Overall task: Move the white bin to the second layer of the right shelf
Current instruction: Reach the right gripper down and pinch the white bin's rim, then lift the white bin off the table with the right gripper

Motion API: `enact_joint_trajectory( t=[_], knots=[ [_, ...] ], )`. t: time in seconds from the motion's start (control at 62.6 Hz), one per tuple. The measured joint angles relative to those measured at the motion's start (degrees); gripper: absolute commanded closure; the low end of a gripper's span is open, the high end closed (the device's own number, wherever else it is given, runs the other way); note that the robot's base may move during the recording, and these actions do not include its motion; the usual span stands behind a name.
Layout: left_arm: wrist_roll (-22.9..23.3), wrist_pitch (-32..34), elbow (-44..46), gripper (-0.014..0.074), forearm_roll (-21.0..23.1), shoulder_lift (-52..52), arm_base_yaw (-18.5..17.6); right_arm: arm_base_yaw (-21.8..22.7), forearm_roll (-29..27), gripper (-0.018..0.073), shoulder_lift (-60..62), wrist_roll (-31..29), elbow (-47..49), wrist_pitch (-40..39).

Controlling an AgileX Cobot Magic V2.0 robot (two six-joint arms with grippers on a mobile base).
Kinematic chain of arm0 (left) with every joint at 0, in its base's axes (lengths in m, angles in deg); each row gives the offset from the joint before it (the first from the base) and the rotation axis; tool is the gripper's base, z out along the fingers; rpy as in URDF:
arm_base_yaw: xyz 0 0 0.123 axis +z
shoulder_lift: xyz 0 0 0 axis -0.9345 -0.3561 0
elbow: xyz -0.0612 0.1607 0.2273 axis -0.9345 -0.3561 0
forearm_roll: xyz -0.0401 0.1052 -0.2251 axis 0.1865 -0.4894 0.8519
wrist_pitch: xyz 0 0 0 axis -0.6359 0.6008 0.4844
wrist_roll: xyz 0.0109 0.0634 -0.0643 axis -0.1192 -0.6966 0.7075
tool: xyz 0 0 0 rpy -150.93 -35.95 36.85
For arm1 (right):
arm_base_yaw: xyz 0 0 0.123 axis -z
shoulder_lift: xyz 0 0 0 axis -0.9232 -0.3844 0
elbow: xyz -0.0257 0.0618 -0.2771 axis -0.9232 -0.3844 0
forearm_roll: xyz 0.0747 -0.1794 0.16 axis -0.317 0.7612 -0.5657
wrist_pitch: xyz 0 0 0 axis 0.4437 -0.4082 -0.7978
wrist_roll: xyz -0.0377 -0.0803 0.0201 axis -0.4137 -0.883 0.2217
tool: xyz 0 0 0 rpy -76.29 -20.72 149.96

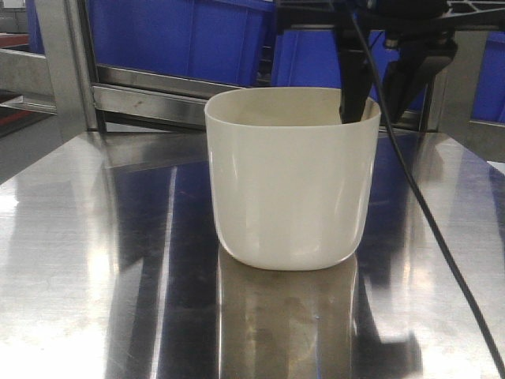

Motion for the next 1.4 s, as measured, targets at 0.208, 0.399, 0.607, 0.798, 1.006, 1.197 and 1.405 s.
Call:
enact_joint_trajectory(
  t=[0.208, 0.399, 0.607, 0.798, 1.006, 1.197, 1.405],
  knots=[
    [0.00, 0.00, 0.00, 0.0512, 0.00, 0.00, 0.00, 0.00, 0.00, 0.0293, -1.23, 0.00, 0.13, -0.39],
    [0.00, 0.00, 0.00, 0.0512, 0.00, 0.00, 0.00, 0.00, 0.00, 0.0533, -1.80, 0.00, 0.13, -0.50],
    [0.00, 0.00, 0.00, 0.0512, 0.00, 0.00, 0.00, 0.80, -1.47, 0.0513, -1.80, -0.85, 0.13, -0.58],
    [0.00, 0.00, 0.00, 0.0512, 0.00, 0.00, 0.00, 3.84, -3.85, 0.0512, -0.94, -9.09, 0.13, -0.93],
    [0.00, 0.00, 0.00, 0.0512, 0.00, 0.00, -0.12, 8.97, -4.20, 0.0512, 5.27, -17.62, -0.52, -1.28],
    [0.00, 0.00, 0.00, 0.0512, 0.00, 0.00, -0.12, 16.59, -5.05, 0.0512, 13.97, -22.28, -7.68, -5.13],
    [0.00, 0.00, 0.00, 0.0512, 0.00, 0.00, -0.12, 24.90, -13.02, 0.0512, 23.21, -35.10, -18.62, -11.01]
  ],
)
